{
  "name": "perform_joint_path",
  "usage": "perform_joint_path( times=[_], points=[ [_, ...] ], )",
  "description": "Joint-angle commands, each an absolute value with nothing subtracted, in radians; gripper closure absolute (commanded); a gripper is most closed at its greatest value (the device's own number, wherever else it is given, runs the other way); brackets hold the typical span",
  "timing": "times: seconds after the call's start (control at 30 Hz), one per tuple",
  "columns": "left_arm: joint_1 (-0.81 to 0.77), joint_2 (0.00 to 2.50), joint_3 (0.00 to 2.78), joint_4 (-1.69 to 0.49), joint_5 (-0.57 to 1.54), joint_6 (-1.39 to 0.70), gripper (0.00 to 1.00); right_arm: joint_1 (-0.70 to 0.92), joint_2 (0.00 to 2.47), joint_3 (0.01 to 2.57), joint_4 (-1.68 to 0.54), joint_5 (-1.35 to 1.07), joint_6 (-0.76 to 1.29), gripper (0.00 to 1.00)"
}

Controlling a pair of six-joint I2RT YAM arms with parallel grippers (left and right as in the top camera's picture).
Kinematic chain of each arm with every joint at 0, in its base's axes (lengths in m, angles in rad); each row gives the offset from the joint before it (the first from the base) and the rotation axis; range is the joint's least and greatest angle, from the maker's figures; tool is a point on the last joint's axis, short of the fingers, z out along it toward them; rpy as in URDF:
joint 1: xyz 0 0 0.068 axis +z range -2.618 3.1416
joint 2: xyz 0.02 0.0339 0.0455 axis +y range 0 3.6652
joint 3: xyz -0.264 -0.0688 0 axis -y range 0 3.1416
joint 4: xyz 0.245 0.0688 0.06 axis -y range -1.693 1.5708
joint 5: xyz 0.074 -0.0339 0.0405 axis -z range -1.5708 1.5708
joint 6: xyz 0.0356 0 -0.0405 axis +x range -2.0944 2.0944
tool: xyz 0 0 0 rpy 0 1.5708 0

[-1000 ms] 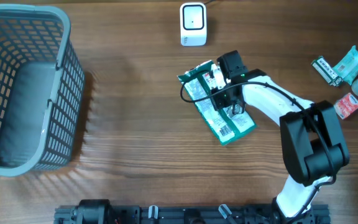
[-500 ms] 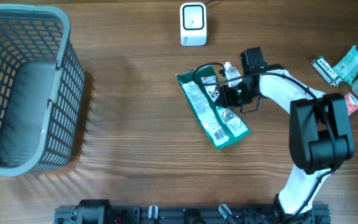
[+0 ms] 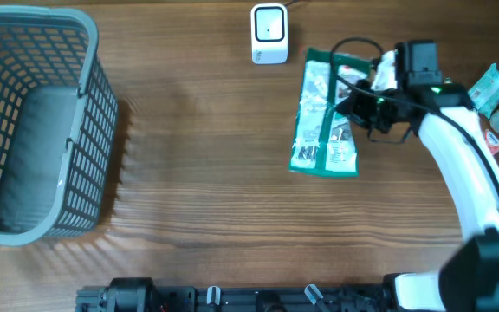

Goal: Scan the item barcode
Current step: 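Lift the glove pack and hold it up to the scanner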

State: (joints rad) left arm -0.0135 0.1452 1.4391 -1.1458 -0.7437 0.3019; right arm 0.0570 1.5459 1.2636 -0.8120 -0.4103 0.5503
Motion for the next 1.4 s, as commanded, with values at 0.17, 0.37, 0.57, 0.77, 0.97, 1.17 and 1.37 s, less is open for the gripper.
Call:
perform_joint_path(
  times=[0.17, 0.37, 0.57, 0.77, 0.97, 1.17, 1.37],
  points=[
    [-0.009, 0.14, 1.439, -1.142, -0.746, 0.31, 0.0, 0.059, 1.174, 1.282, -0.968, -0.289, 0.731, 0.96],
    [-0.009, 0.14, 1.439, -1.142, -0.746, 0.31, 0.0, 0.059, 1.101, 1.282, -0.977, -0.261, 0.566, 0.96],
    [-0.009, 0.14, 1.439, -1.143, -0.746, 0.31, 0.0, 0.145, 1.103, 1.282, -0.531, -0.125, 0.23, 0.95],
    [-0.009, 0.14, 1.439, -1.143, -0.746, 0.31, 0.0, 0.299, 1.114, 1.282, -0.143, 0.417, -0.197, 0.95],
    [-0.009, 0.14, 1.439, -1.142, -0.746, 0.31, 0.0, 0.418, 1.306, 1.282, 0.244, 0.533, -0.688, 0.95],
    [-0.009, 0.14, 1.439, -1.143, -0.746, 0.31, 0.0, 0.458, 1.692, 1.282, 0.726, 0.68, -0.852, 0.95],
    [-0.009, 0.14, 1.439, -1.142, -0.746, 0.31, 0.0, 0.524, 1.99, 1.282, 0.944, 0.49, -0.891, 0.95]
  ],
)
